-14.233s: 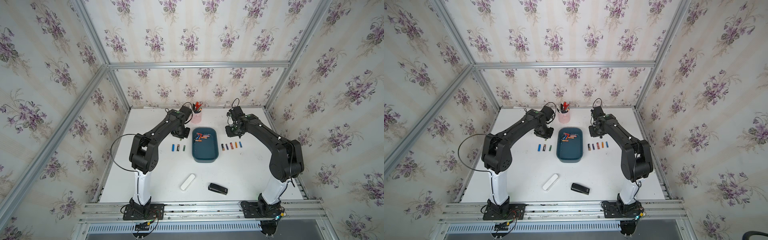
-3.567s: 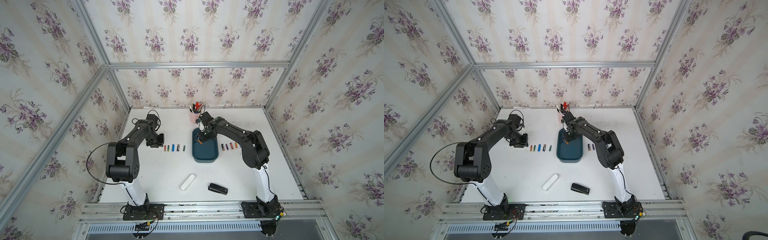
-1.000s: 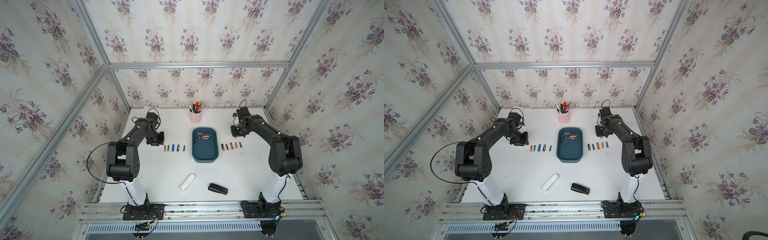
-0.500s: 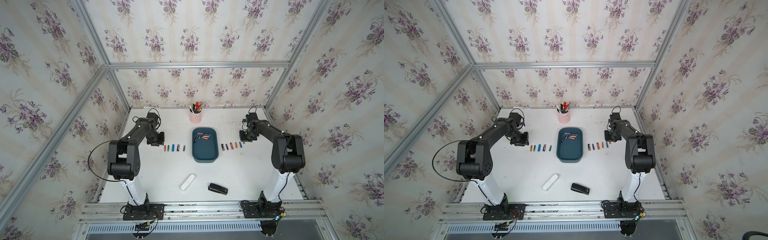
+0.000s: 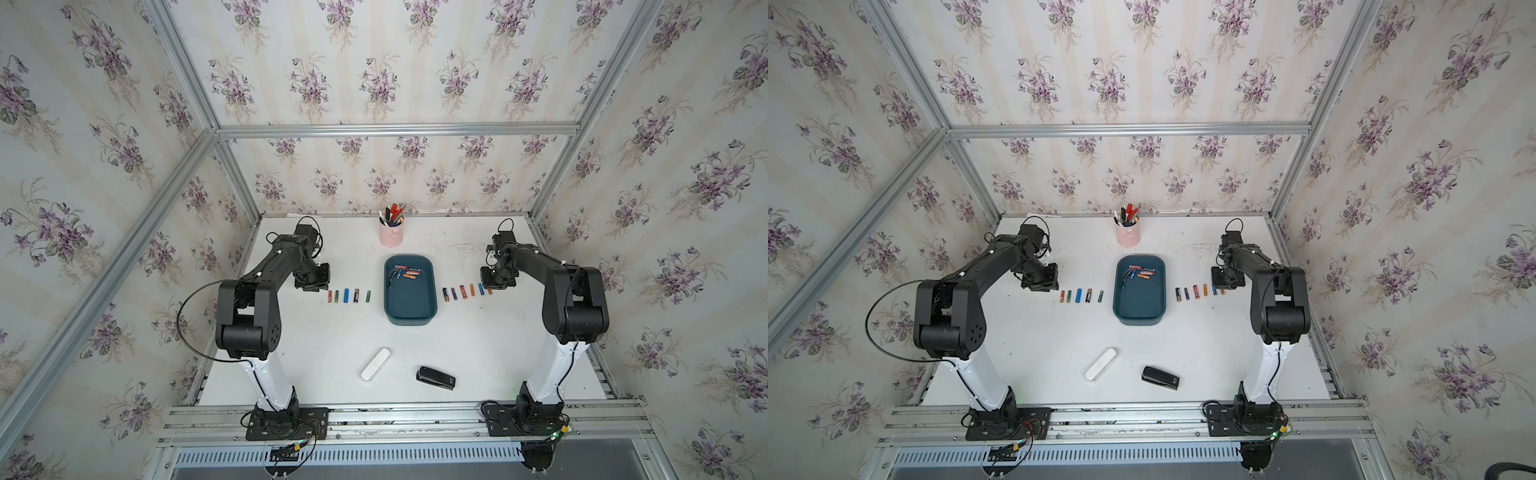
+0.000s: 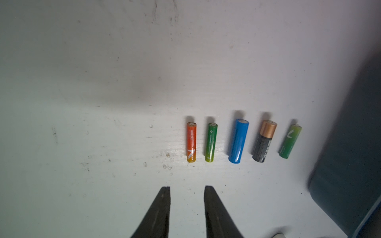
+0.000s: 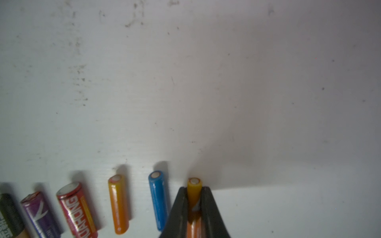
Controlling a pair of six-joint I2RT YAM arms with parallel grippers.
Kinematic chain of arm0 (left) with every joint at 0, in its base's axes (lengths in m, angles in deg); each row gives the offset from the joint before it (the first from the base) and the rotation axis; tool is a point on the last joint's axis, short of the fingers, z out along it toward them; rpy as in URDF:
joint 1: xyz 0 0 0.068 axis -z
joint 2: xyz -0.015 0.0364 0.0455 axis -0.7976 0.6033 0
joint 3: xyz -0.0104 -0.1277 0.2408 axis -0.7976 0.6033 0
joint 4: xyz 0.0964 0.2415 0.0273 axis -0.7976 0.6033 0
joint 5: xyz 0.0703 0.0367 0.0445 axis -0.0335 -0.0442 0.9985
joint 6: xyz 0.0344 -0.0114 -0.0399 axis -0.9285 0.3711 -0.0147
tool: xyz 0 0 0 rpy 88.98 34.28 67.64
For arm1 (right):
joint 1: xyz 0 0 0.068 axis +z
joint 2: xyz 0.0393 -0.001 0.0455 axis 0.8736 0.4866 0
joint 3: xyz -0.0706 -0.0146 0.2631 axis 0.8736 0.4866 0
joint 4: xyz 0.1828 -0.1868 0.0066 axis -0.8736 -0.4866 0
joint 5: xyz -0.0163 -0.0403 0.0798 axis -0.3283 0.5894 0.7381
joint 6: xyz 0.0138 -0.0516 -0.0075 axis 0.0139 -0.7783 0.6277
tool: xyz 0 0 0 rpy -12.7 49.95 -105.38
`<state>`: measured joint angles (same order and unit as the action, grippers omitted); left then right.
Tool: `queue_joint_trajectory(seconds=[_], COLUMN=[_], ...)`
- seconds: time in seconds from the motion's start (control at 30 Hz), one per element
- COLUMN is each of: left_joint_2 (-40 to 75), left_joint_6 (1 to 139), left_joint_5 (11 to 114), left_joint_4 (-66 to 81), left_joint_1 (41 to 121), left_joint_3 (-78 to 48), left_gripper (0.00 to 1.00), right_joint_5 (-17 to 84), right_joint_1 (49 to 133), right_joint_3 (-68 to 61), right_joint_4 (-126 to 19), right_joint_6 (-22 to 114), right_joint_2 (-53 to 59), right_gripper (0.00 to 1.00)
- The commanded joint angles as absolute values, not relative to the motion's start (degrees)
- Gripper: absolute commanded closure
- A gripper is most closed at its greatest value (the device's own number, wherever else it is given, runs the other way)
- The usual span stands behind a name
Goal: Take the batteries out of the storage box
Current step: Place the battery at the center of the board.
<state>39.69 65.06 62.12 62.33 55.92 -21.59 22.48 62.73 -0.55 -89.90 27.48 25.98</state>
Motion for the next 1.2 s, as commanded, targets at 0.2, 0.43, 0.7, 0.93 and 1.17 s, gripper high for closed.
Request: queue_joint_trajectory(seconds=[0.2, 0.43, 0.7, 0.93, 1.17], left_joint_2=[39.67, 39.69, 39.39, 39.38, 41.27], left_joint_6=[64.96, 64.91, 65.04, 65.13, 65.89], left_joint_5=[62.03, 62.13, 62.19, 63.37, 71.44], left_joint_4=[63.14, 63.25, 63.51, 65.51, 71.74], left_joint_1=[55.96, 56.06, 56.10, 57.21, 63.72], left_joint_3=[-21.76, -21.89, -22.14, -24.92, -34.09], left_gripper=[0.66, 0.66, 0.66, 0.65, 0.65], right_joint_5=[22.33, 21.95, 22.12, 22.72, 23.38], right_joint_1=[62.64, 62.64, 62.64, 62.63, 63.11], right_joint_3=[0.17, -0.51, -1.62, -2.81, -5.63], right_joint_4=[-89.22, -89.51, -90.27, -90.60, -91.96], right_joint_6=[27.15, 26.97, 27.15, 27.64, 29.49], right_joint_2=[27.68, 27.03, 26.37, 24.32, 21.49], right_gripper=[0.85, 0.80, 0.77, 0.74, 0.73])
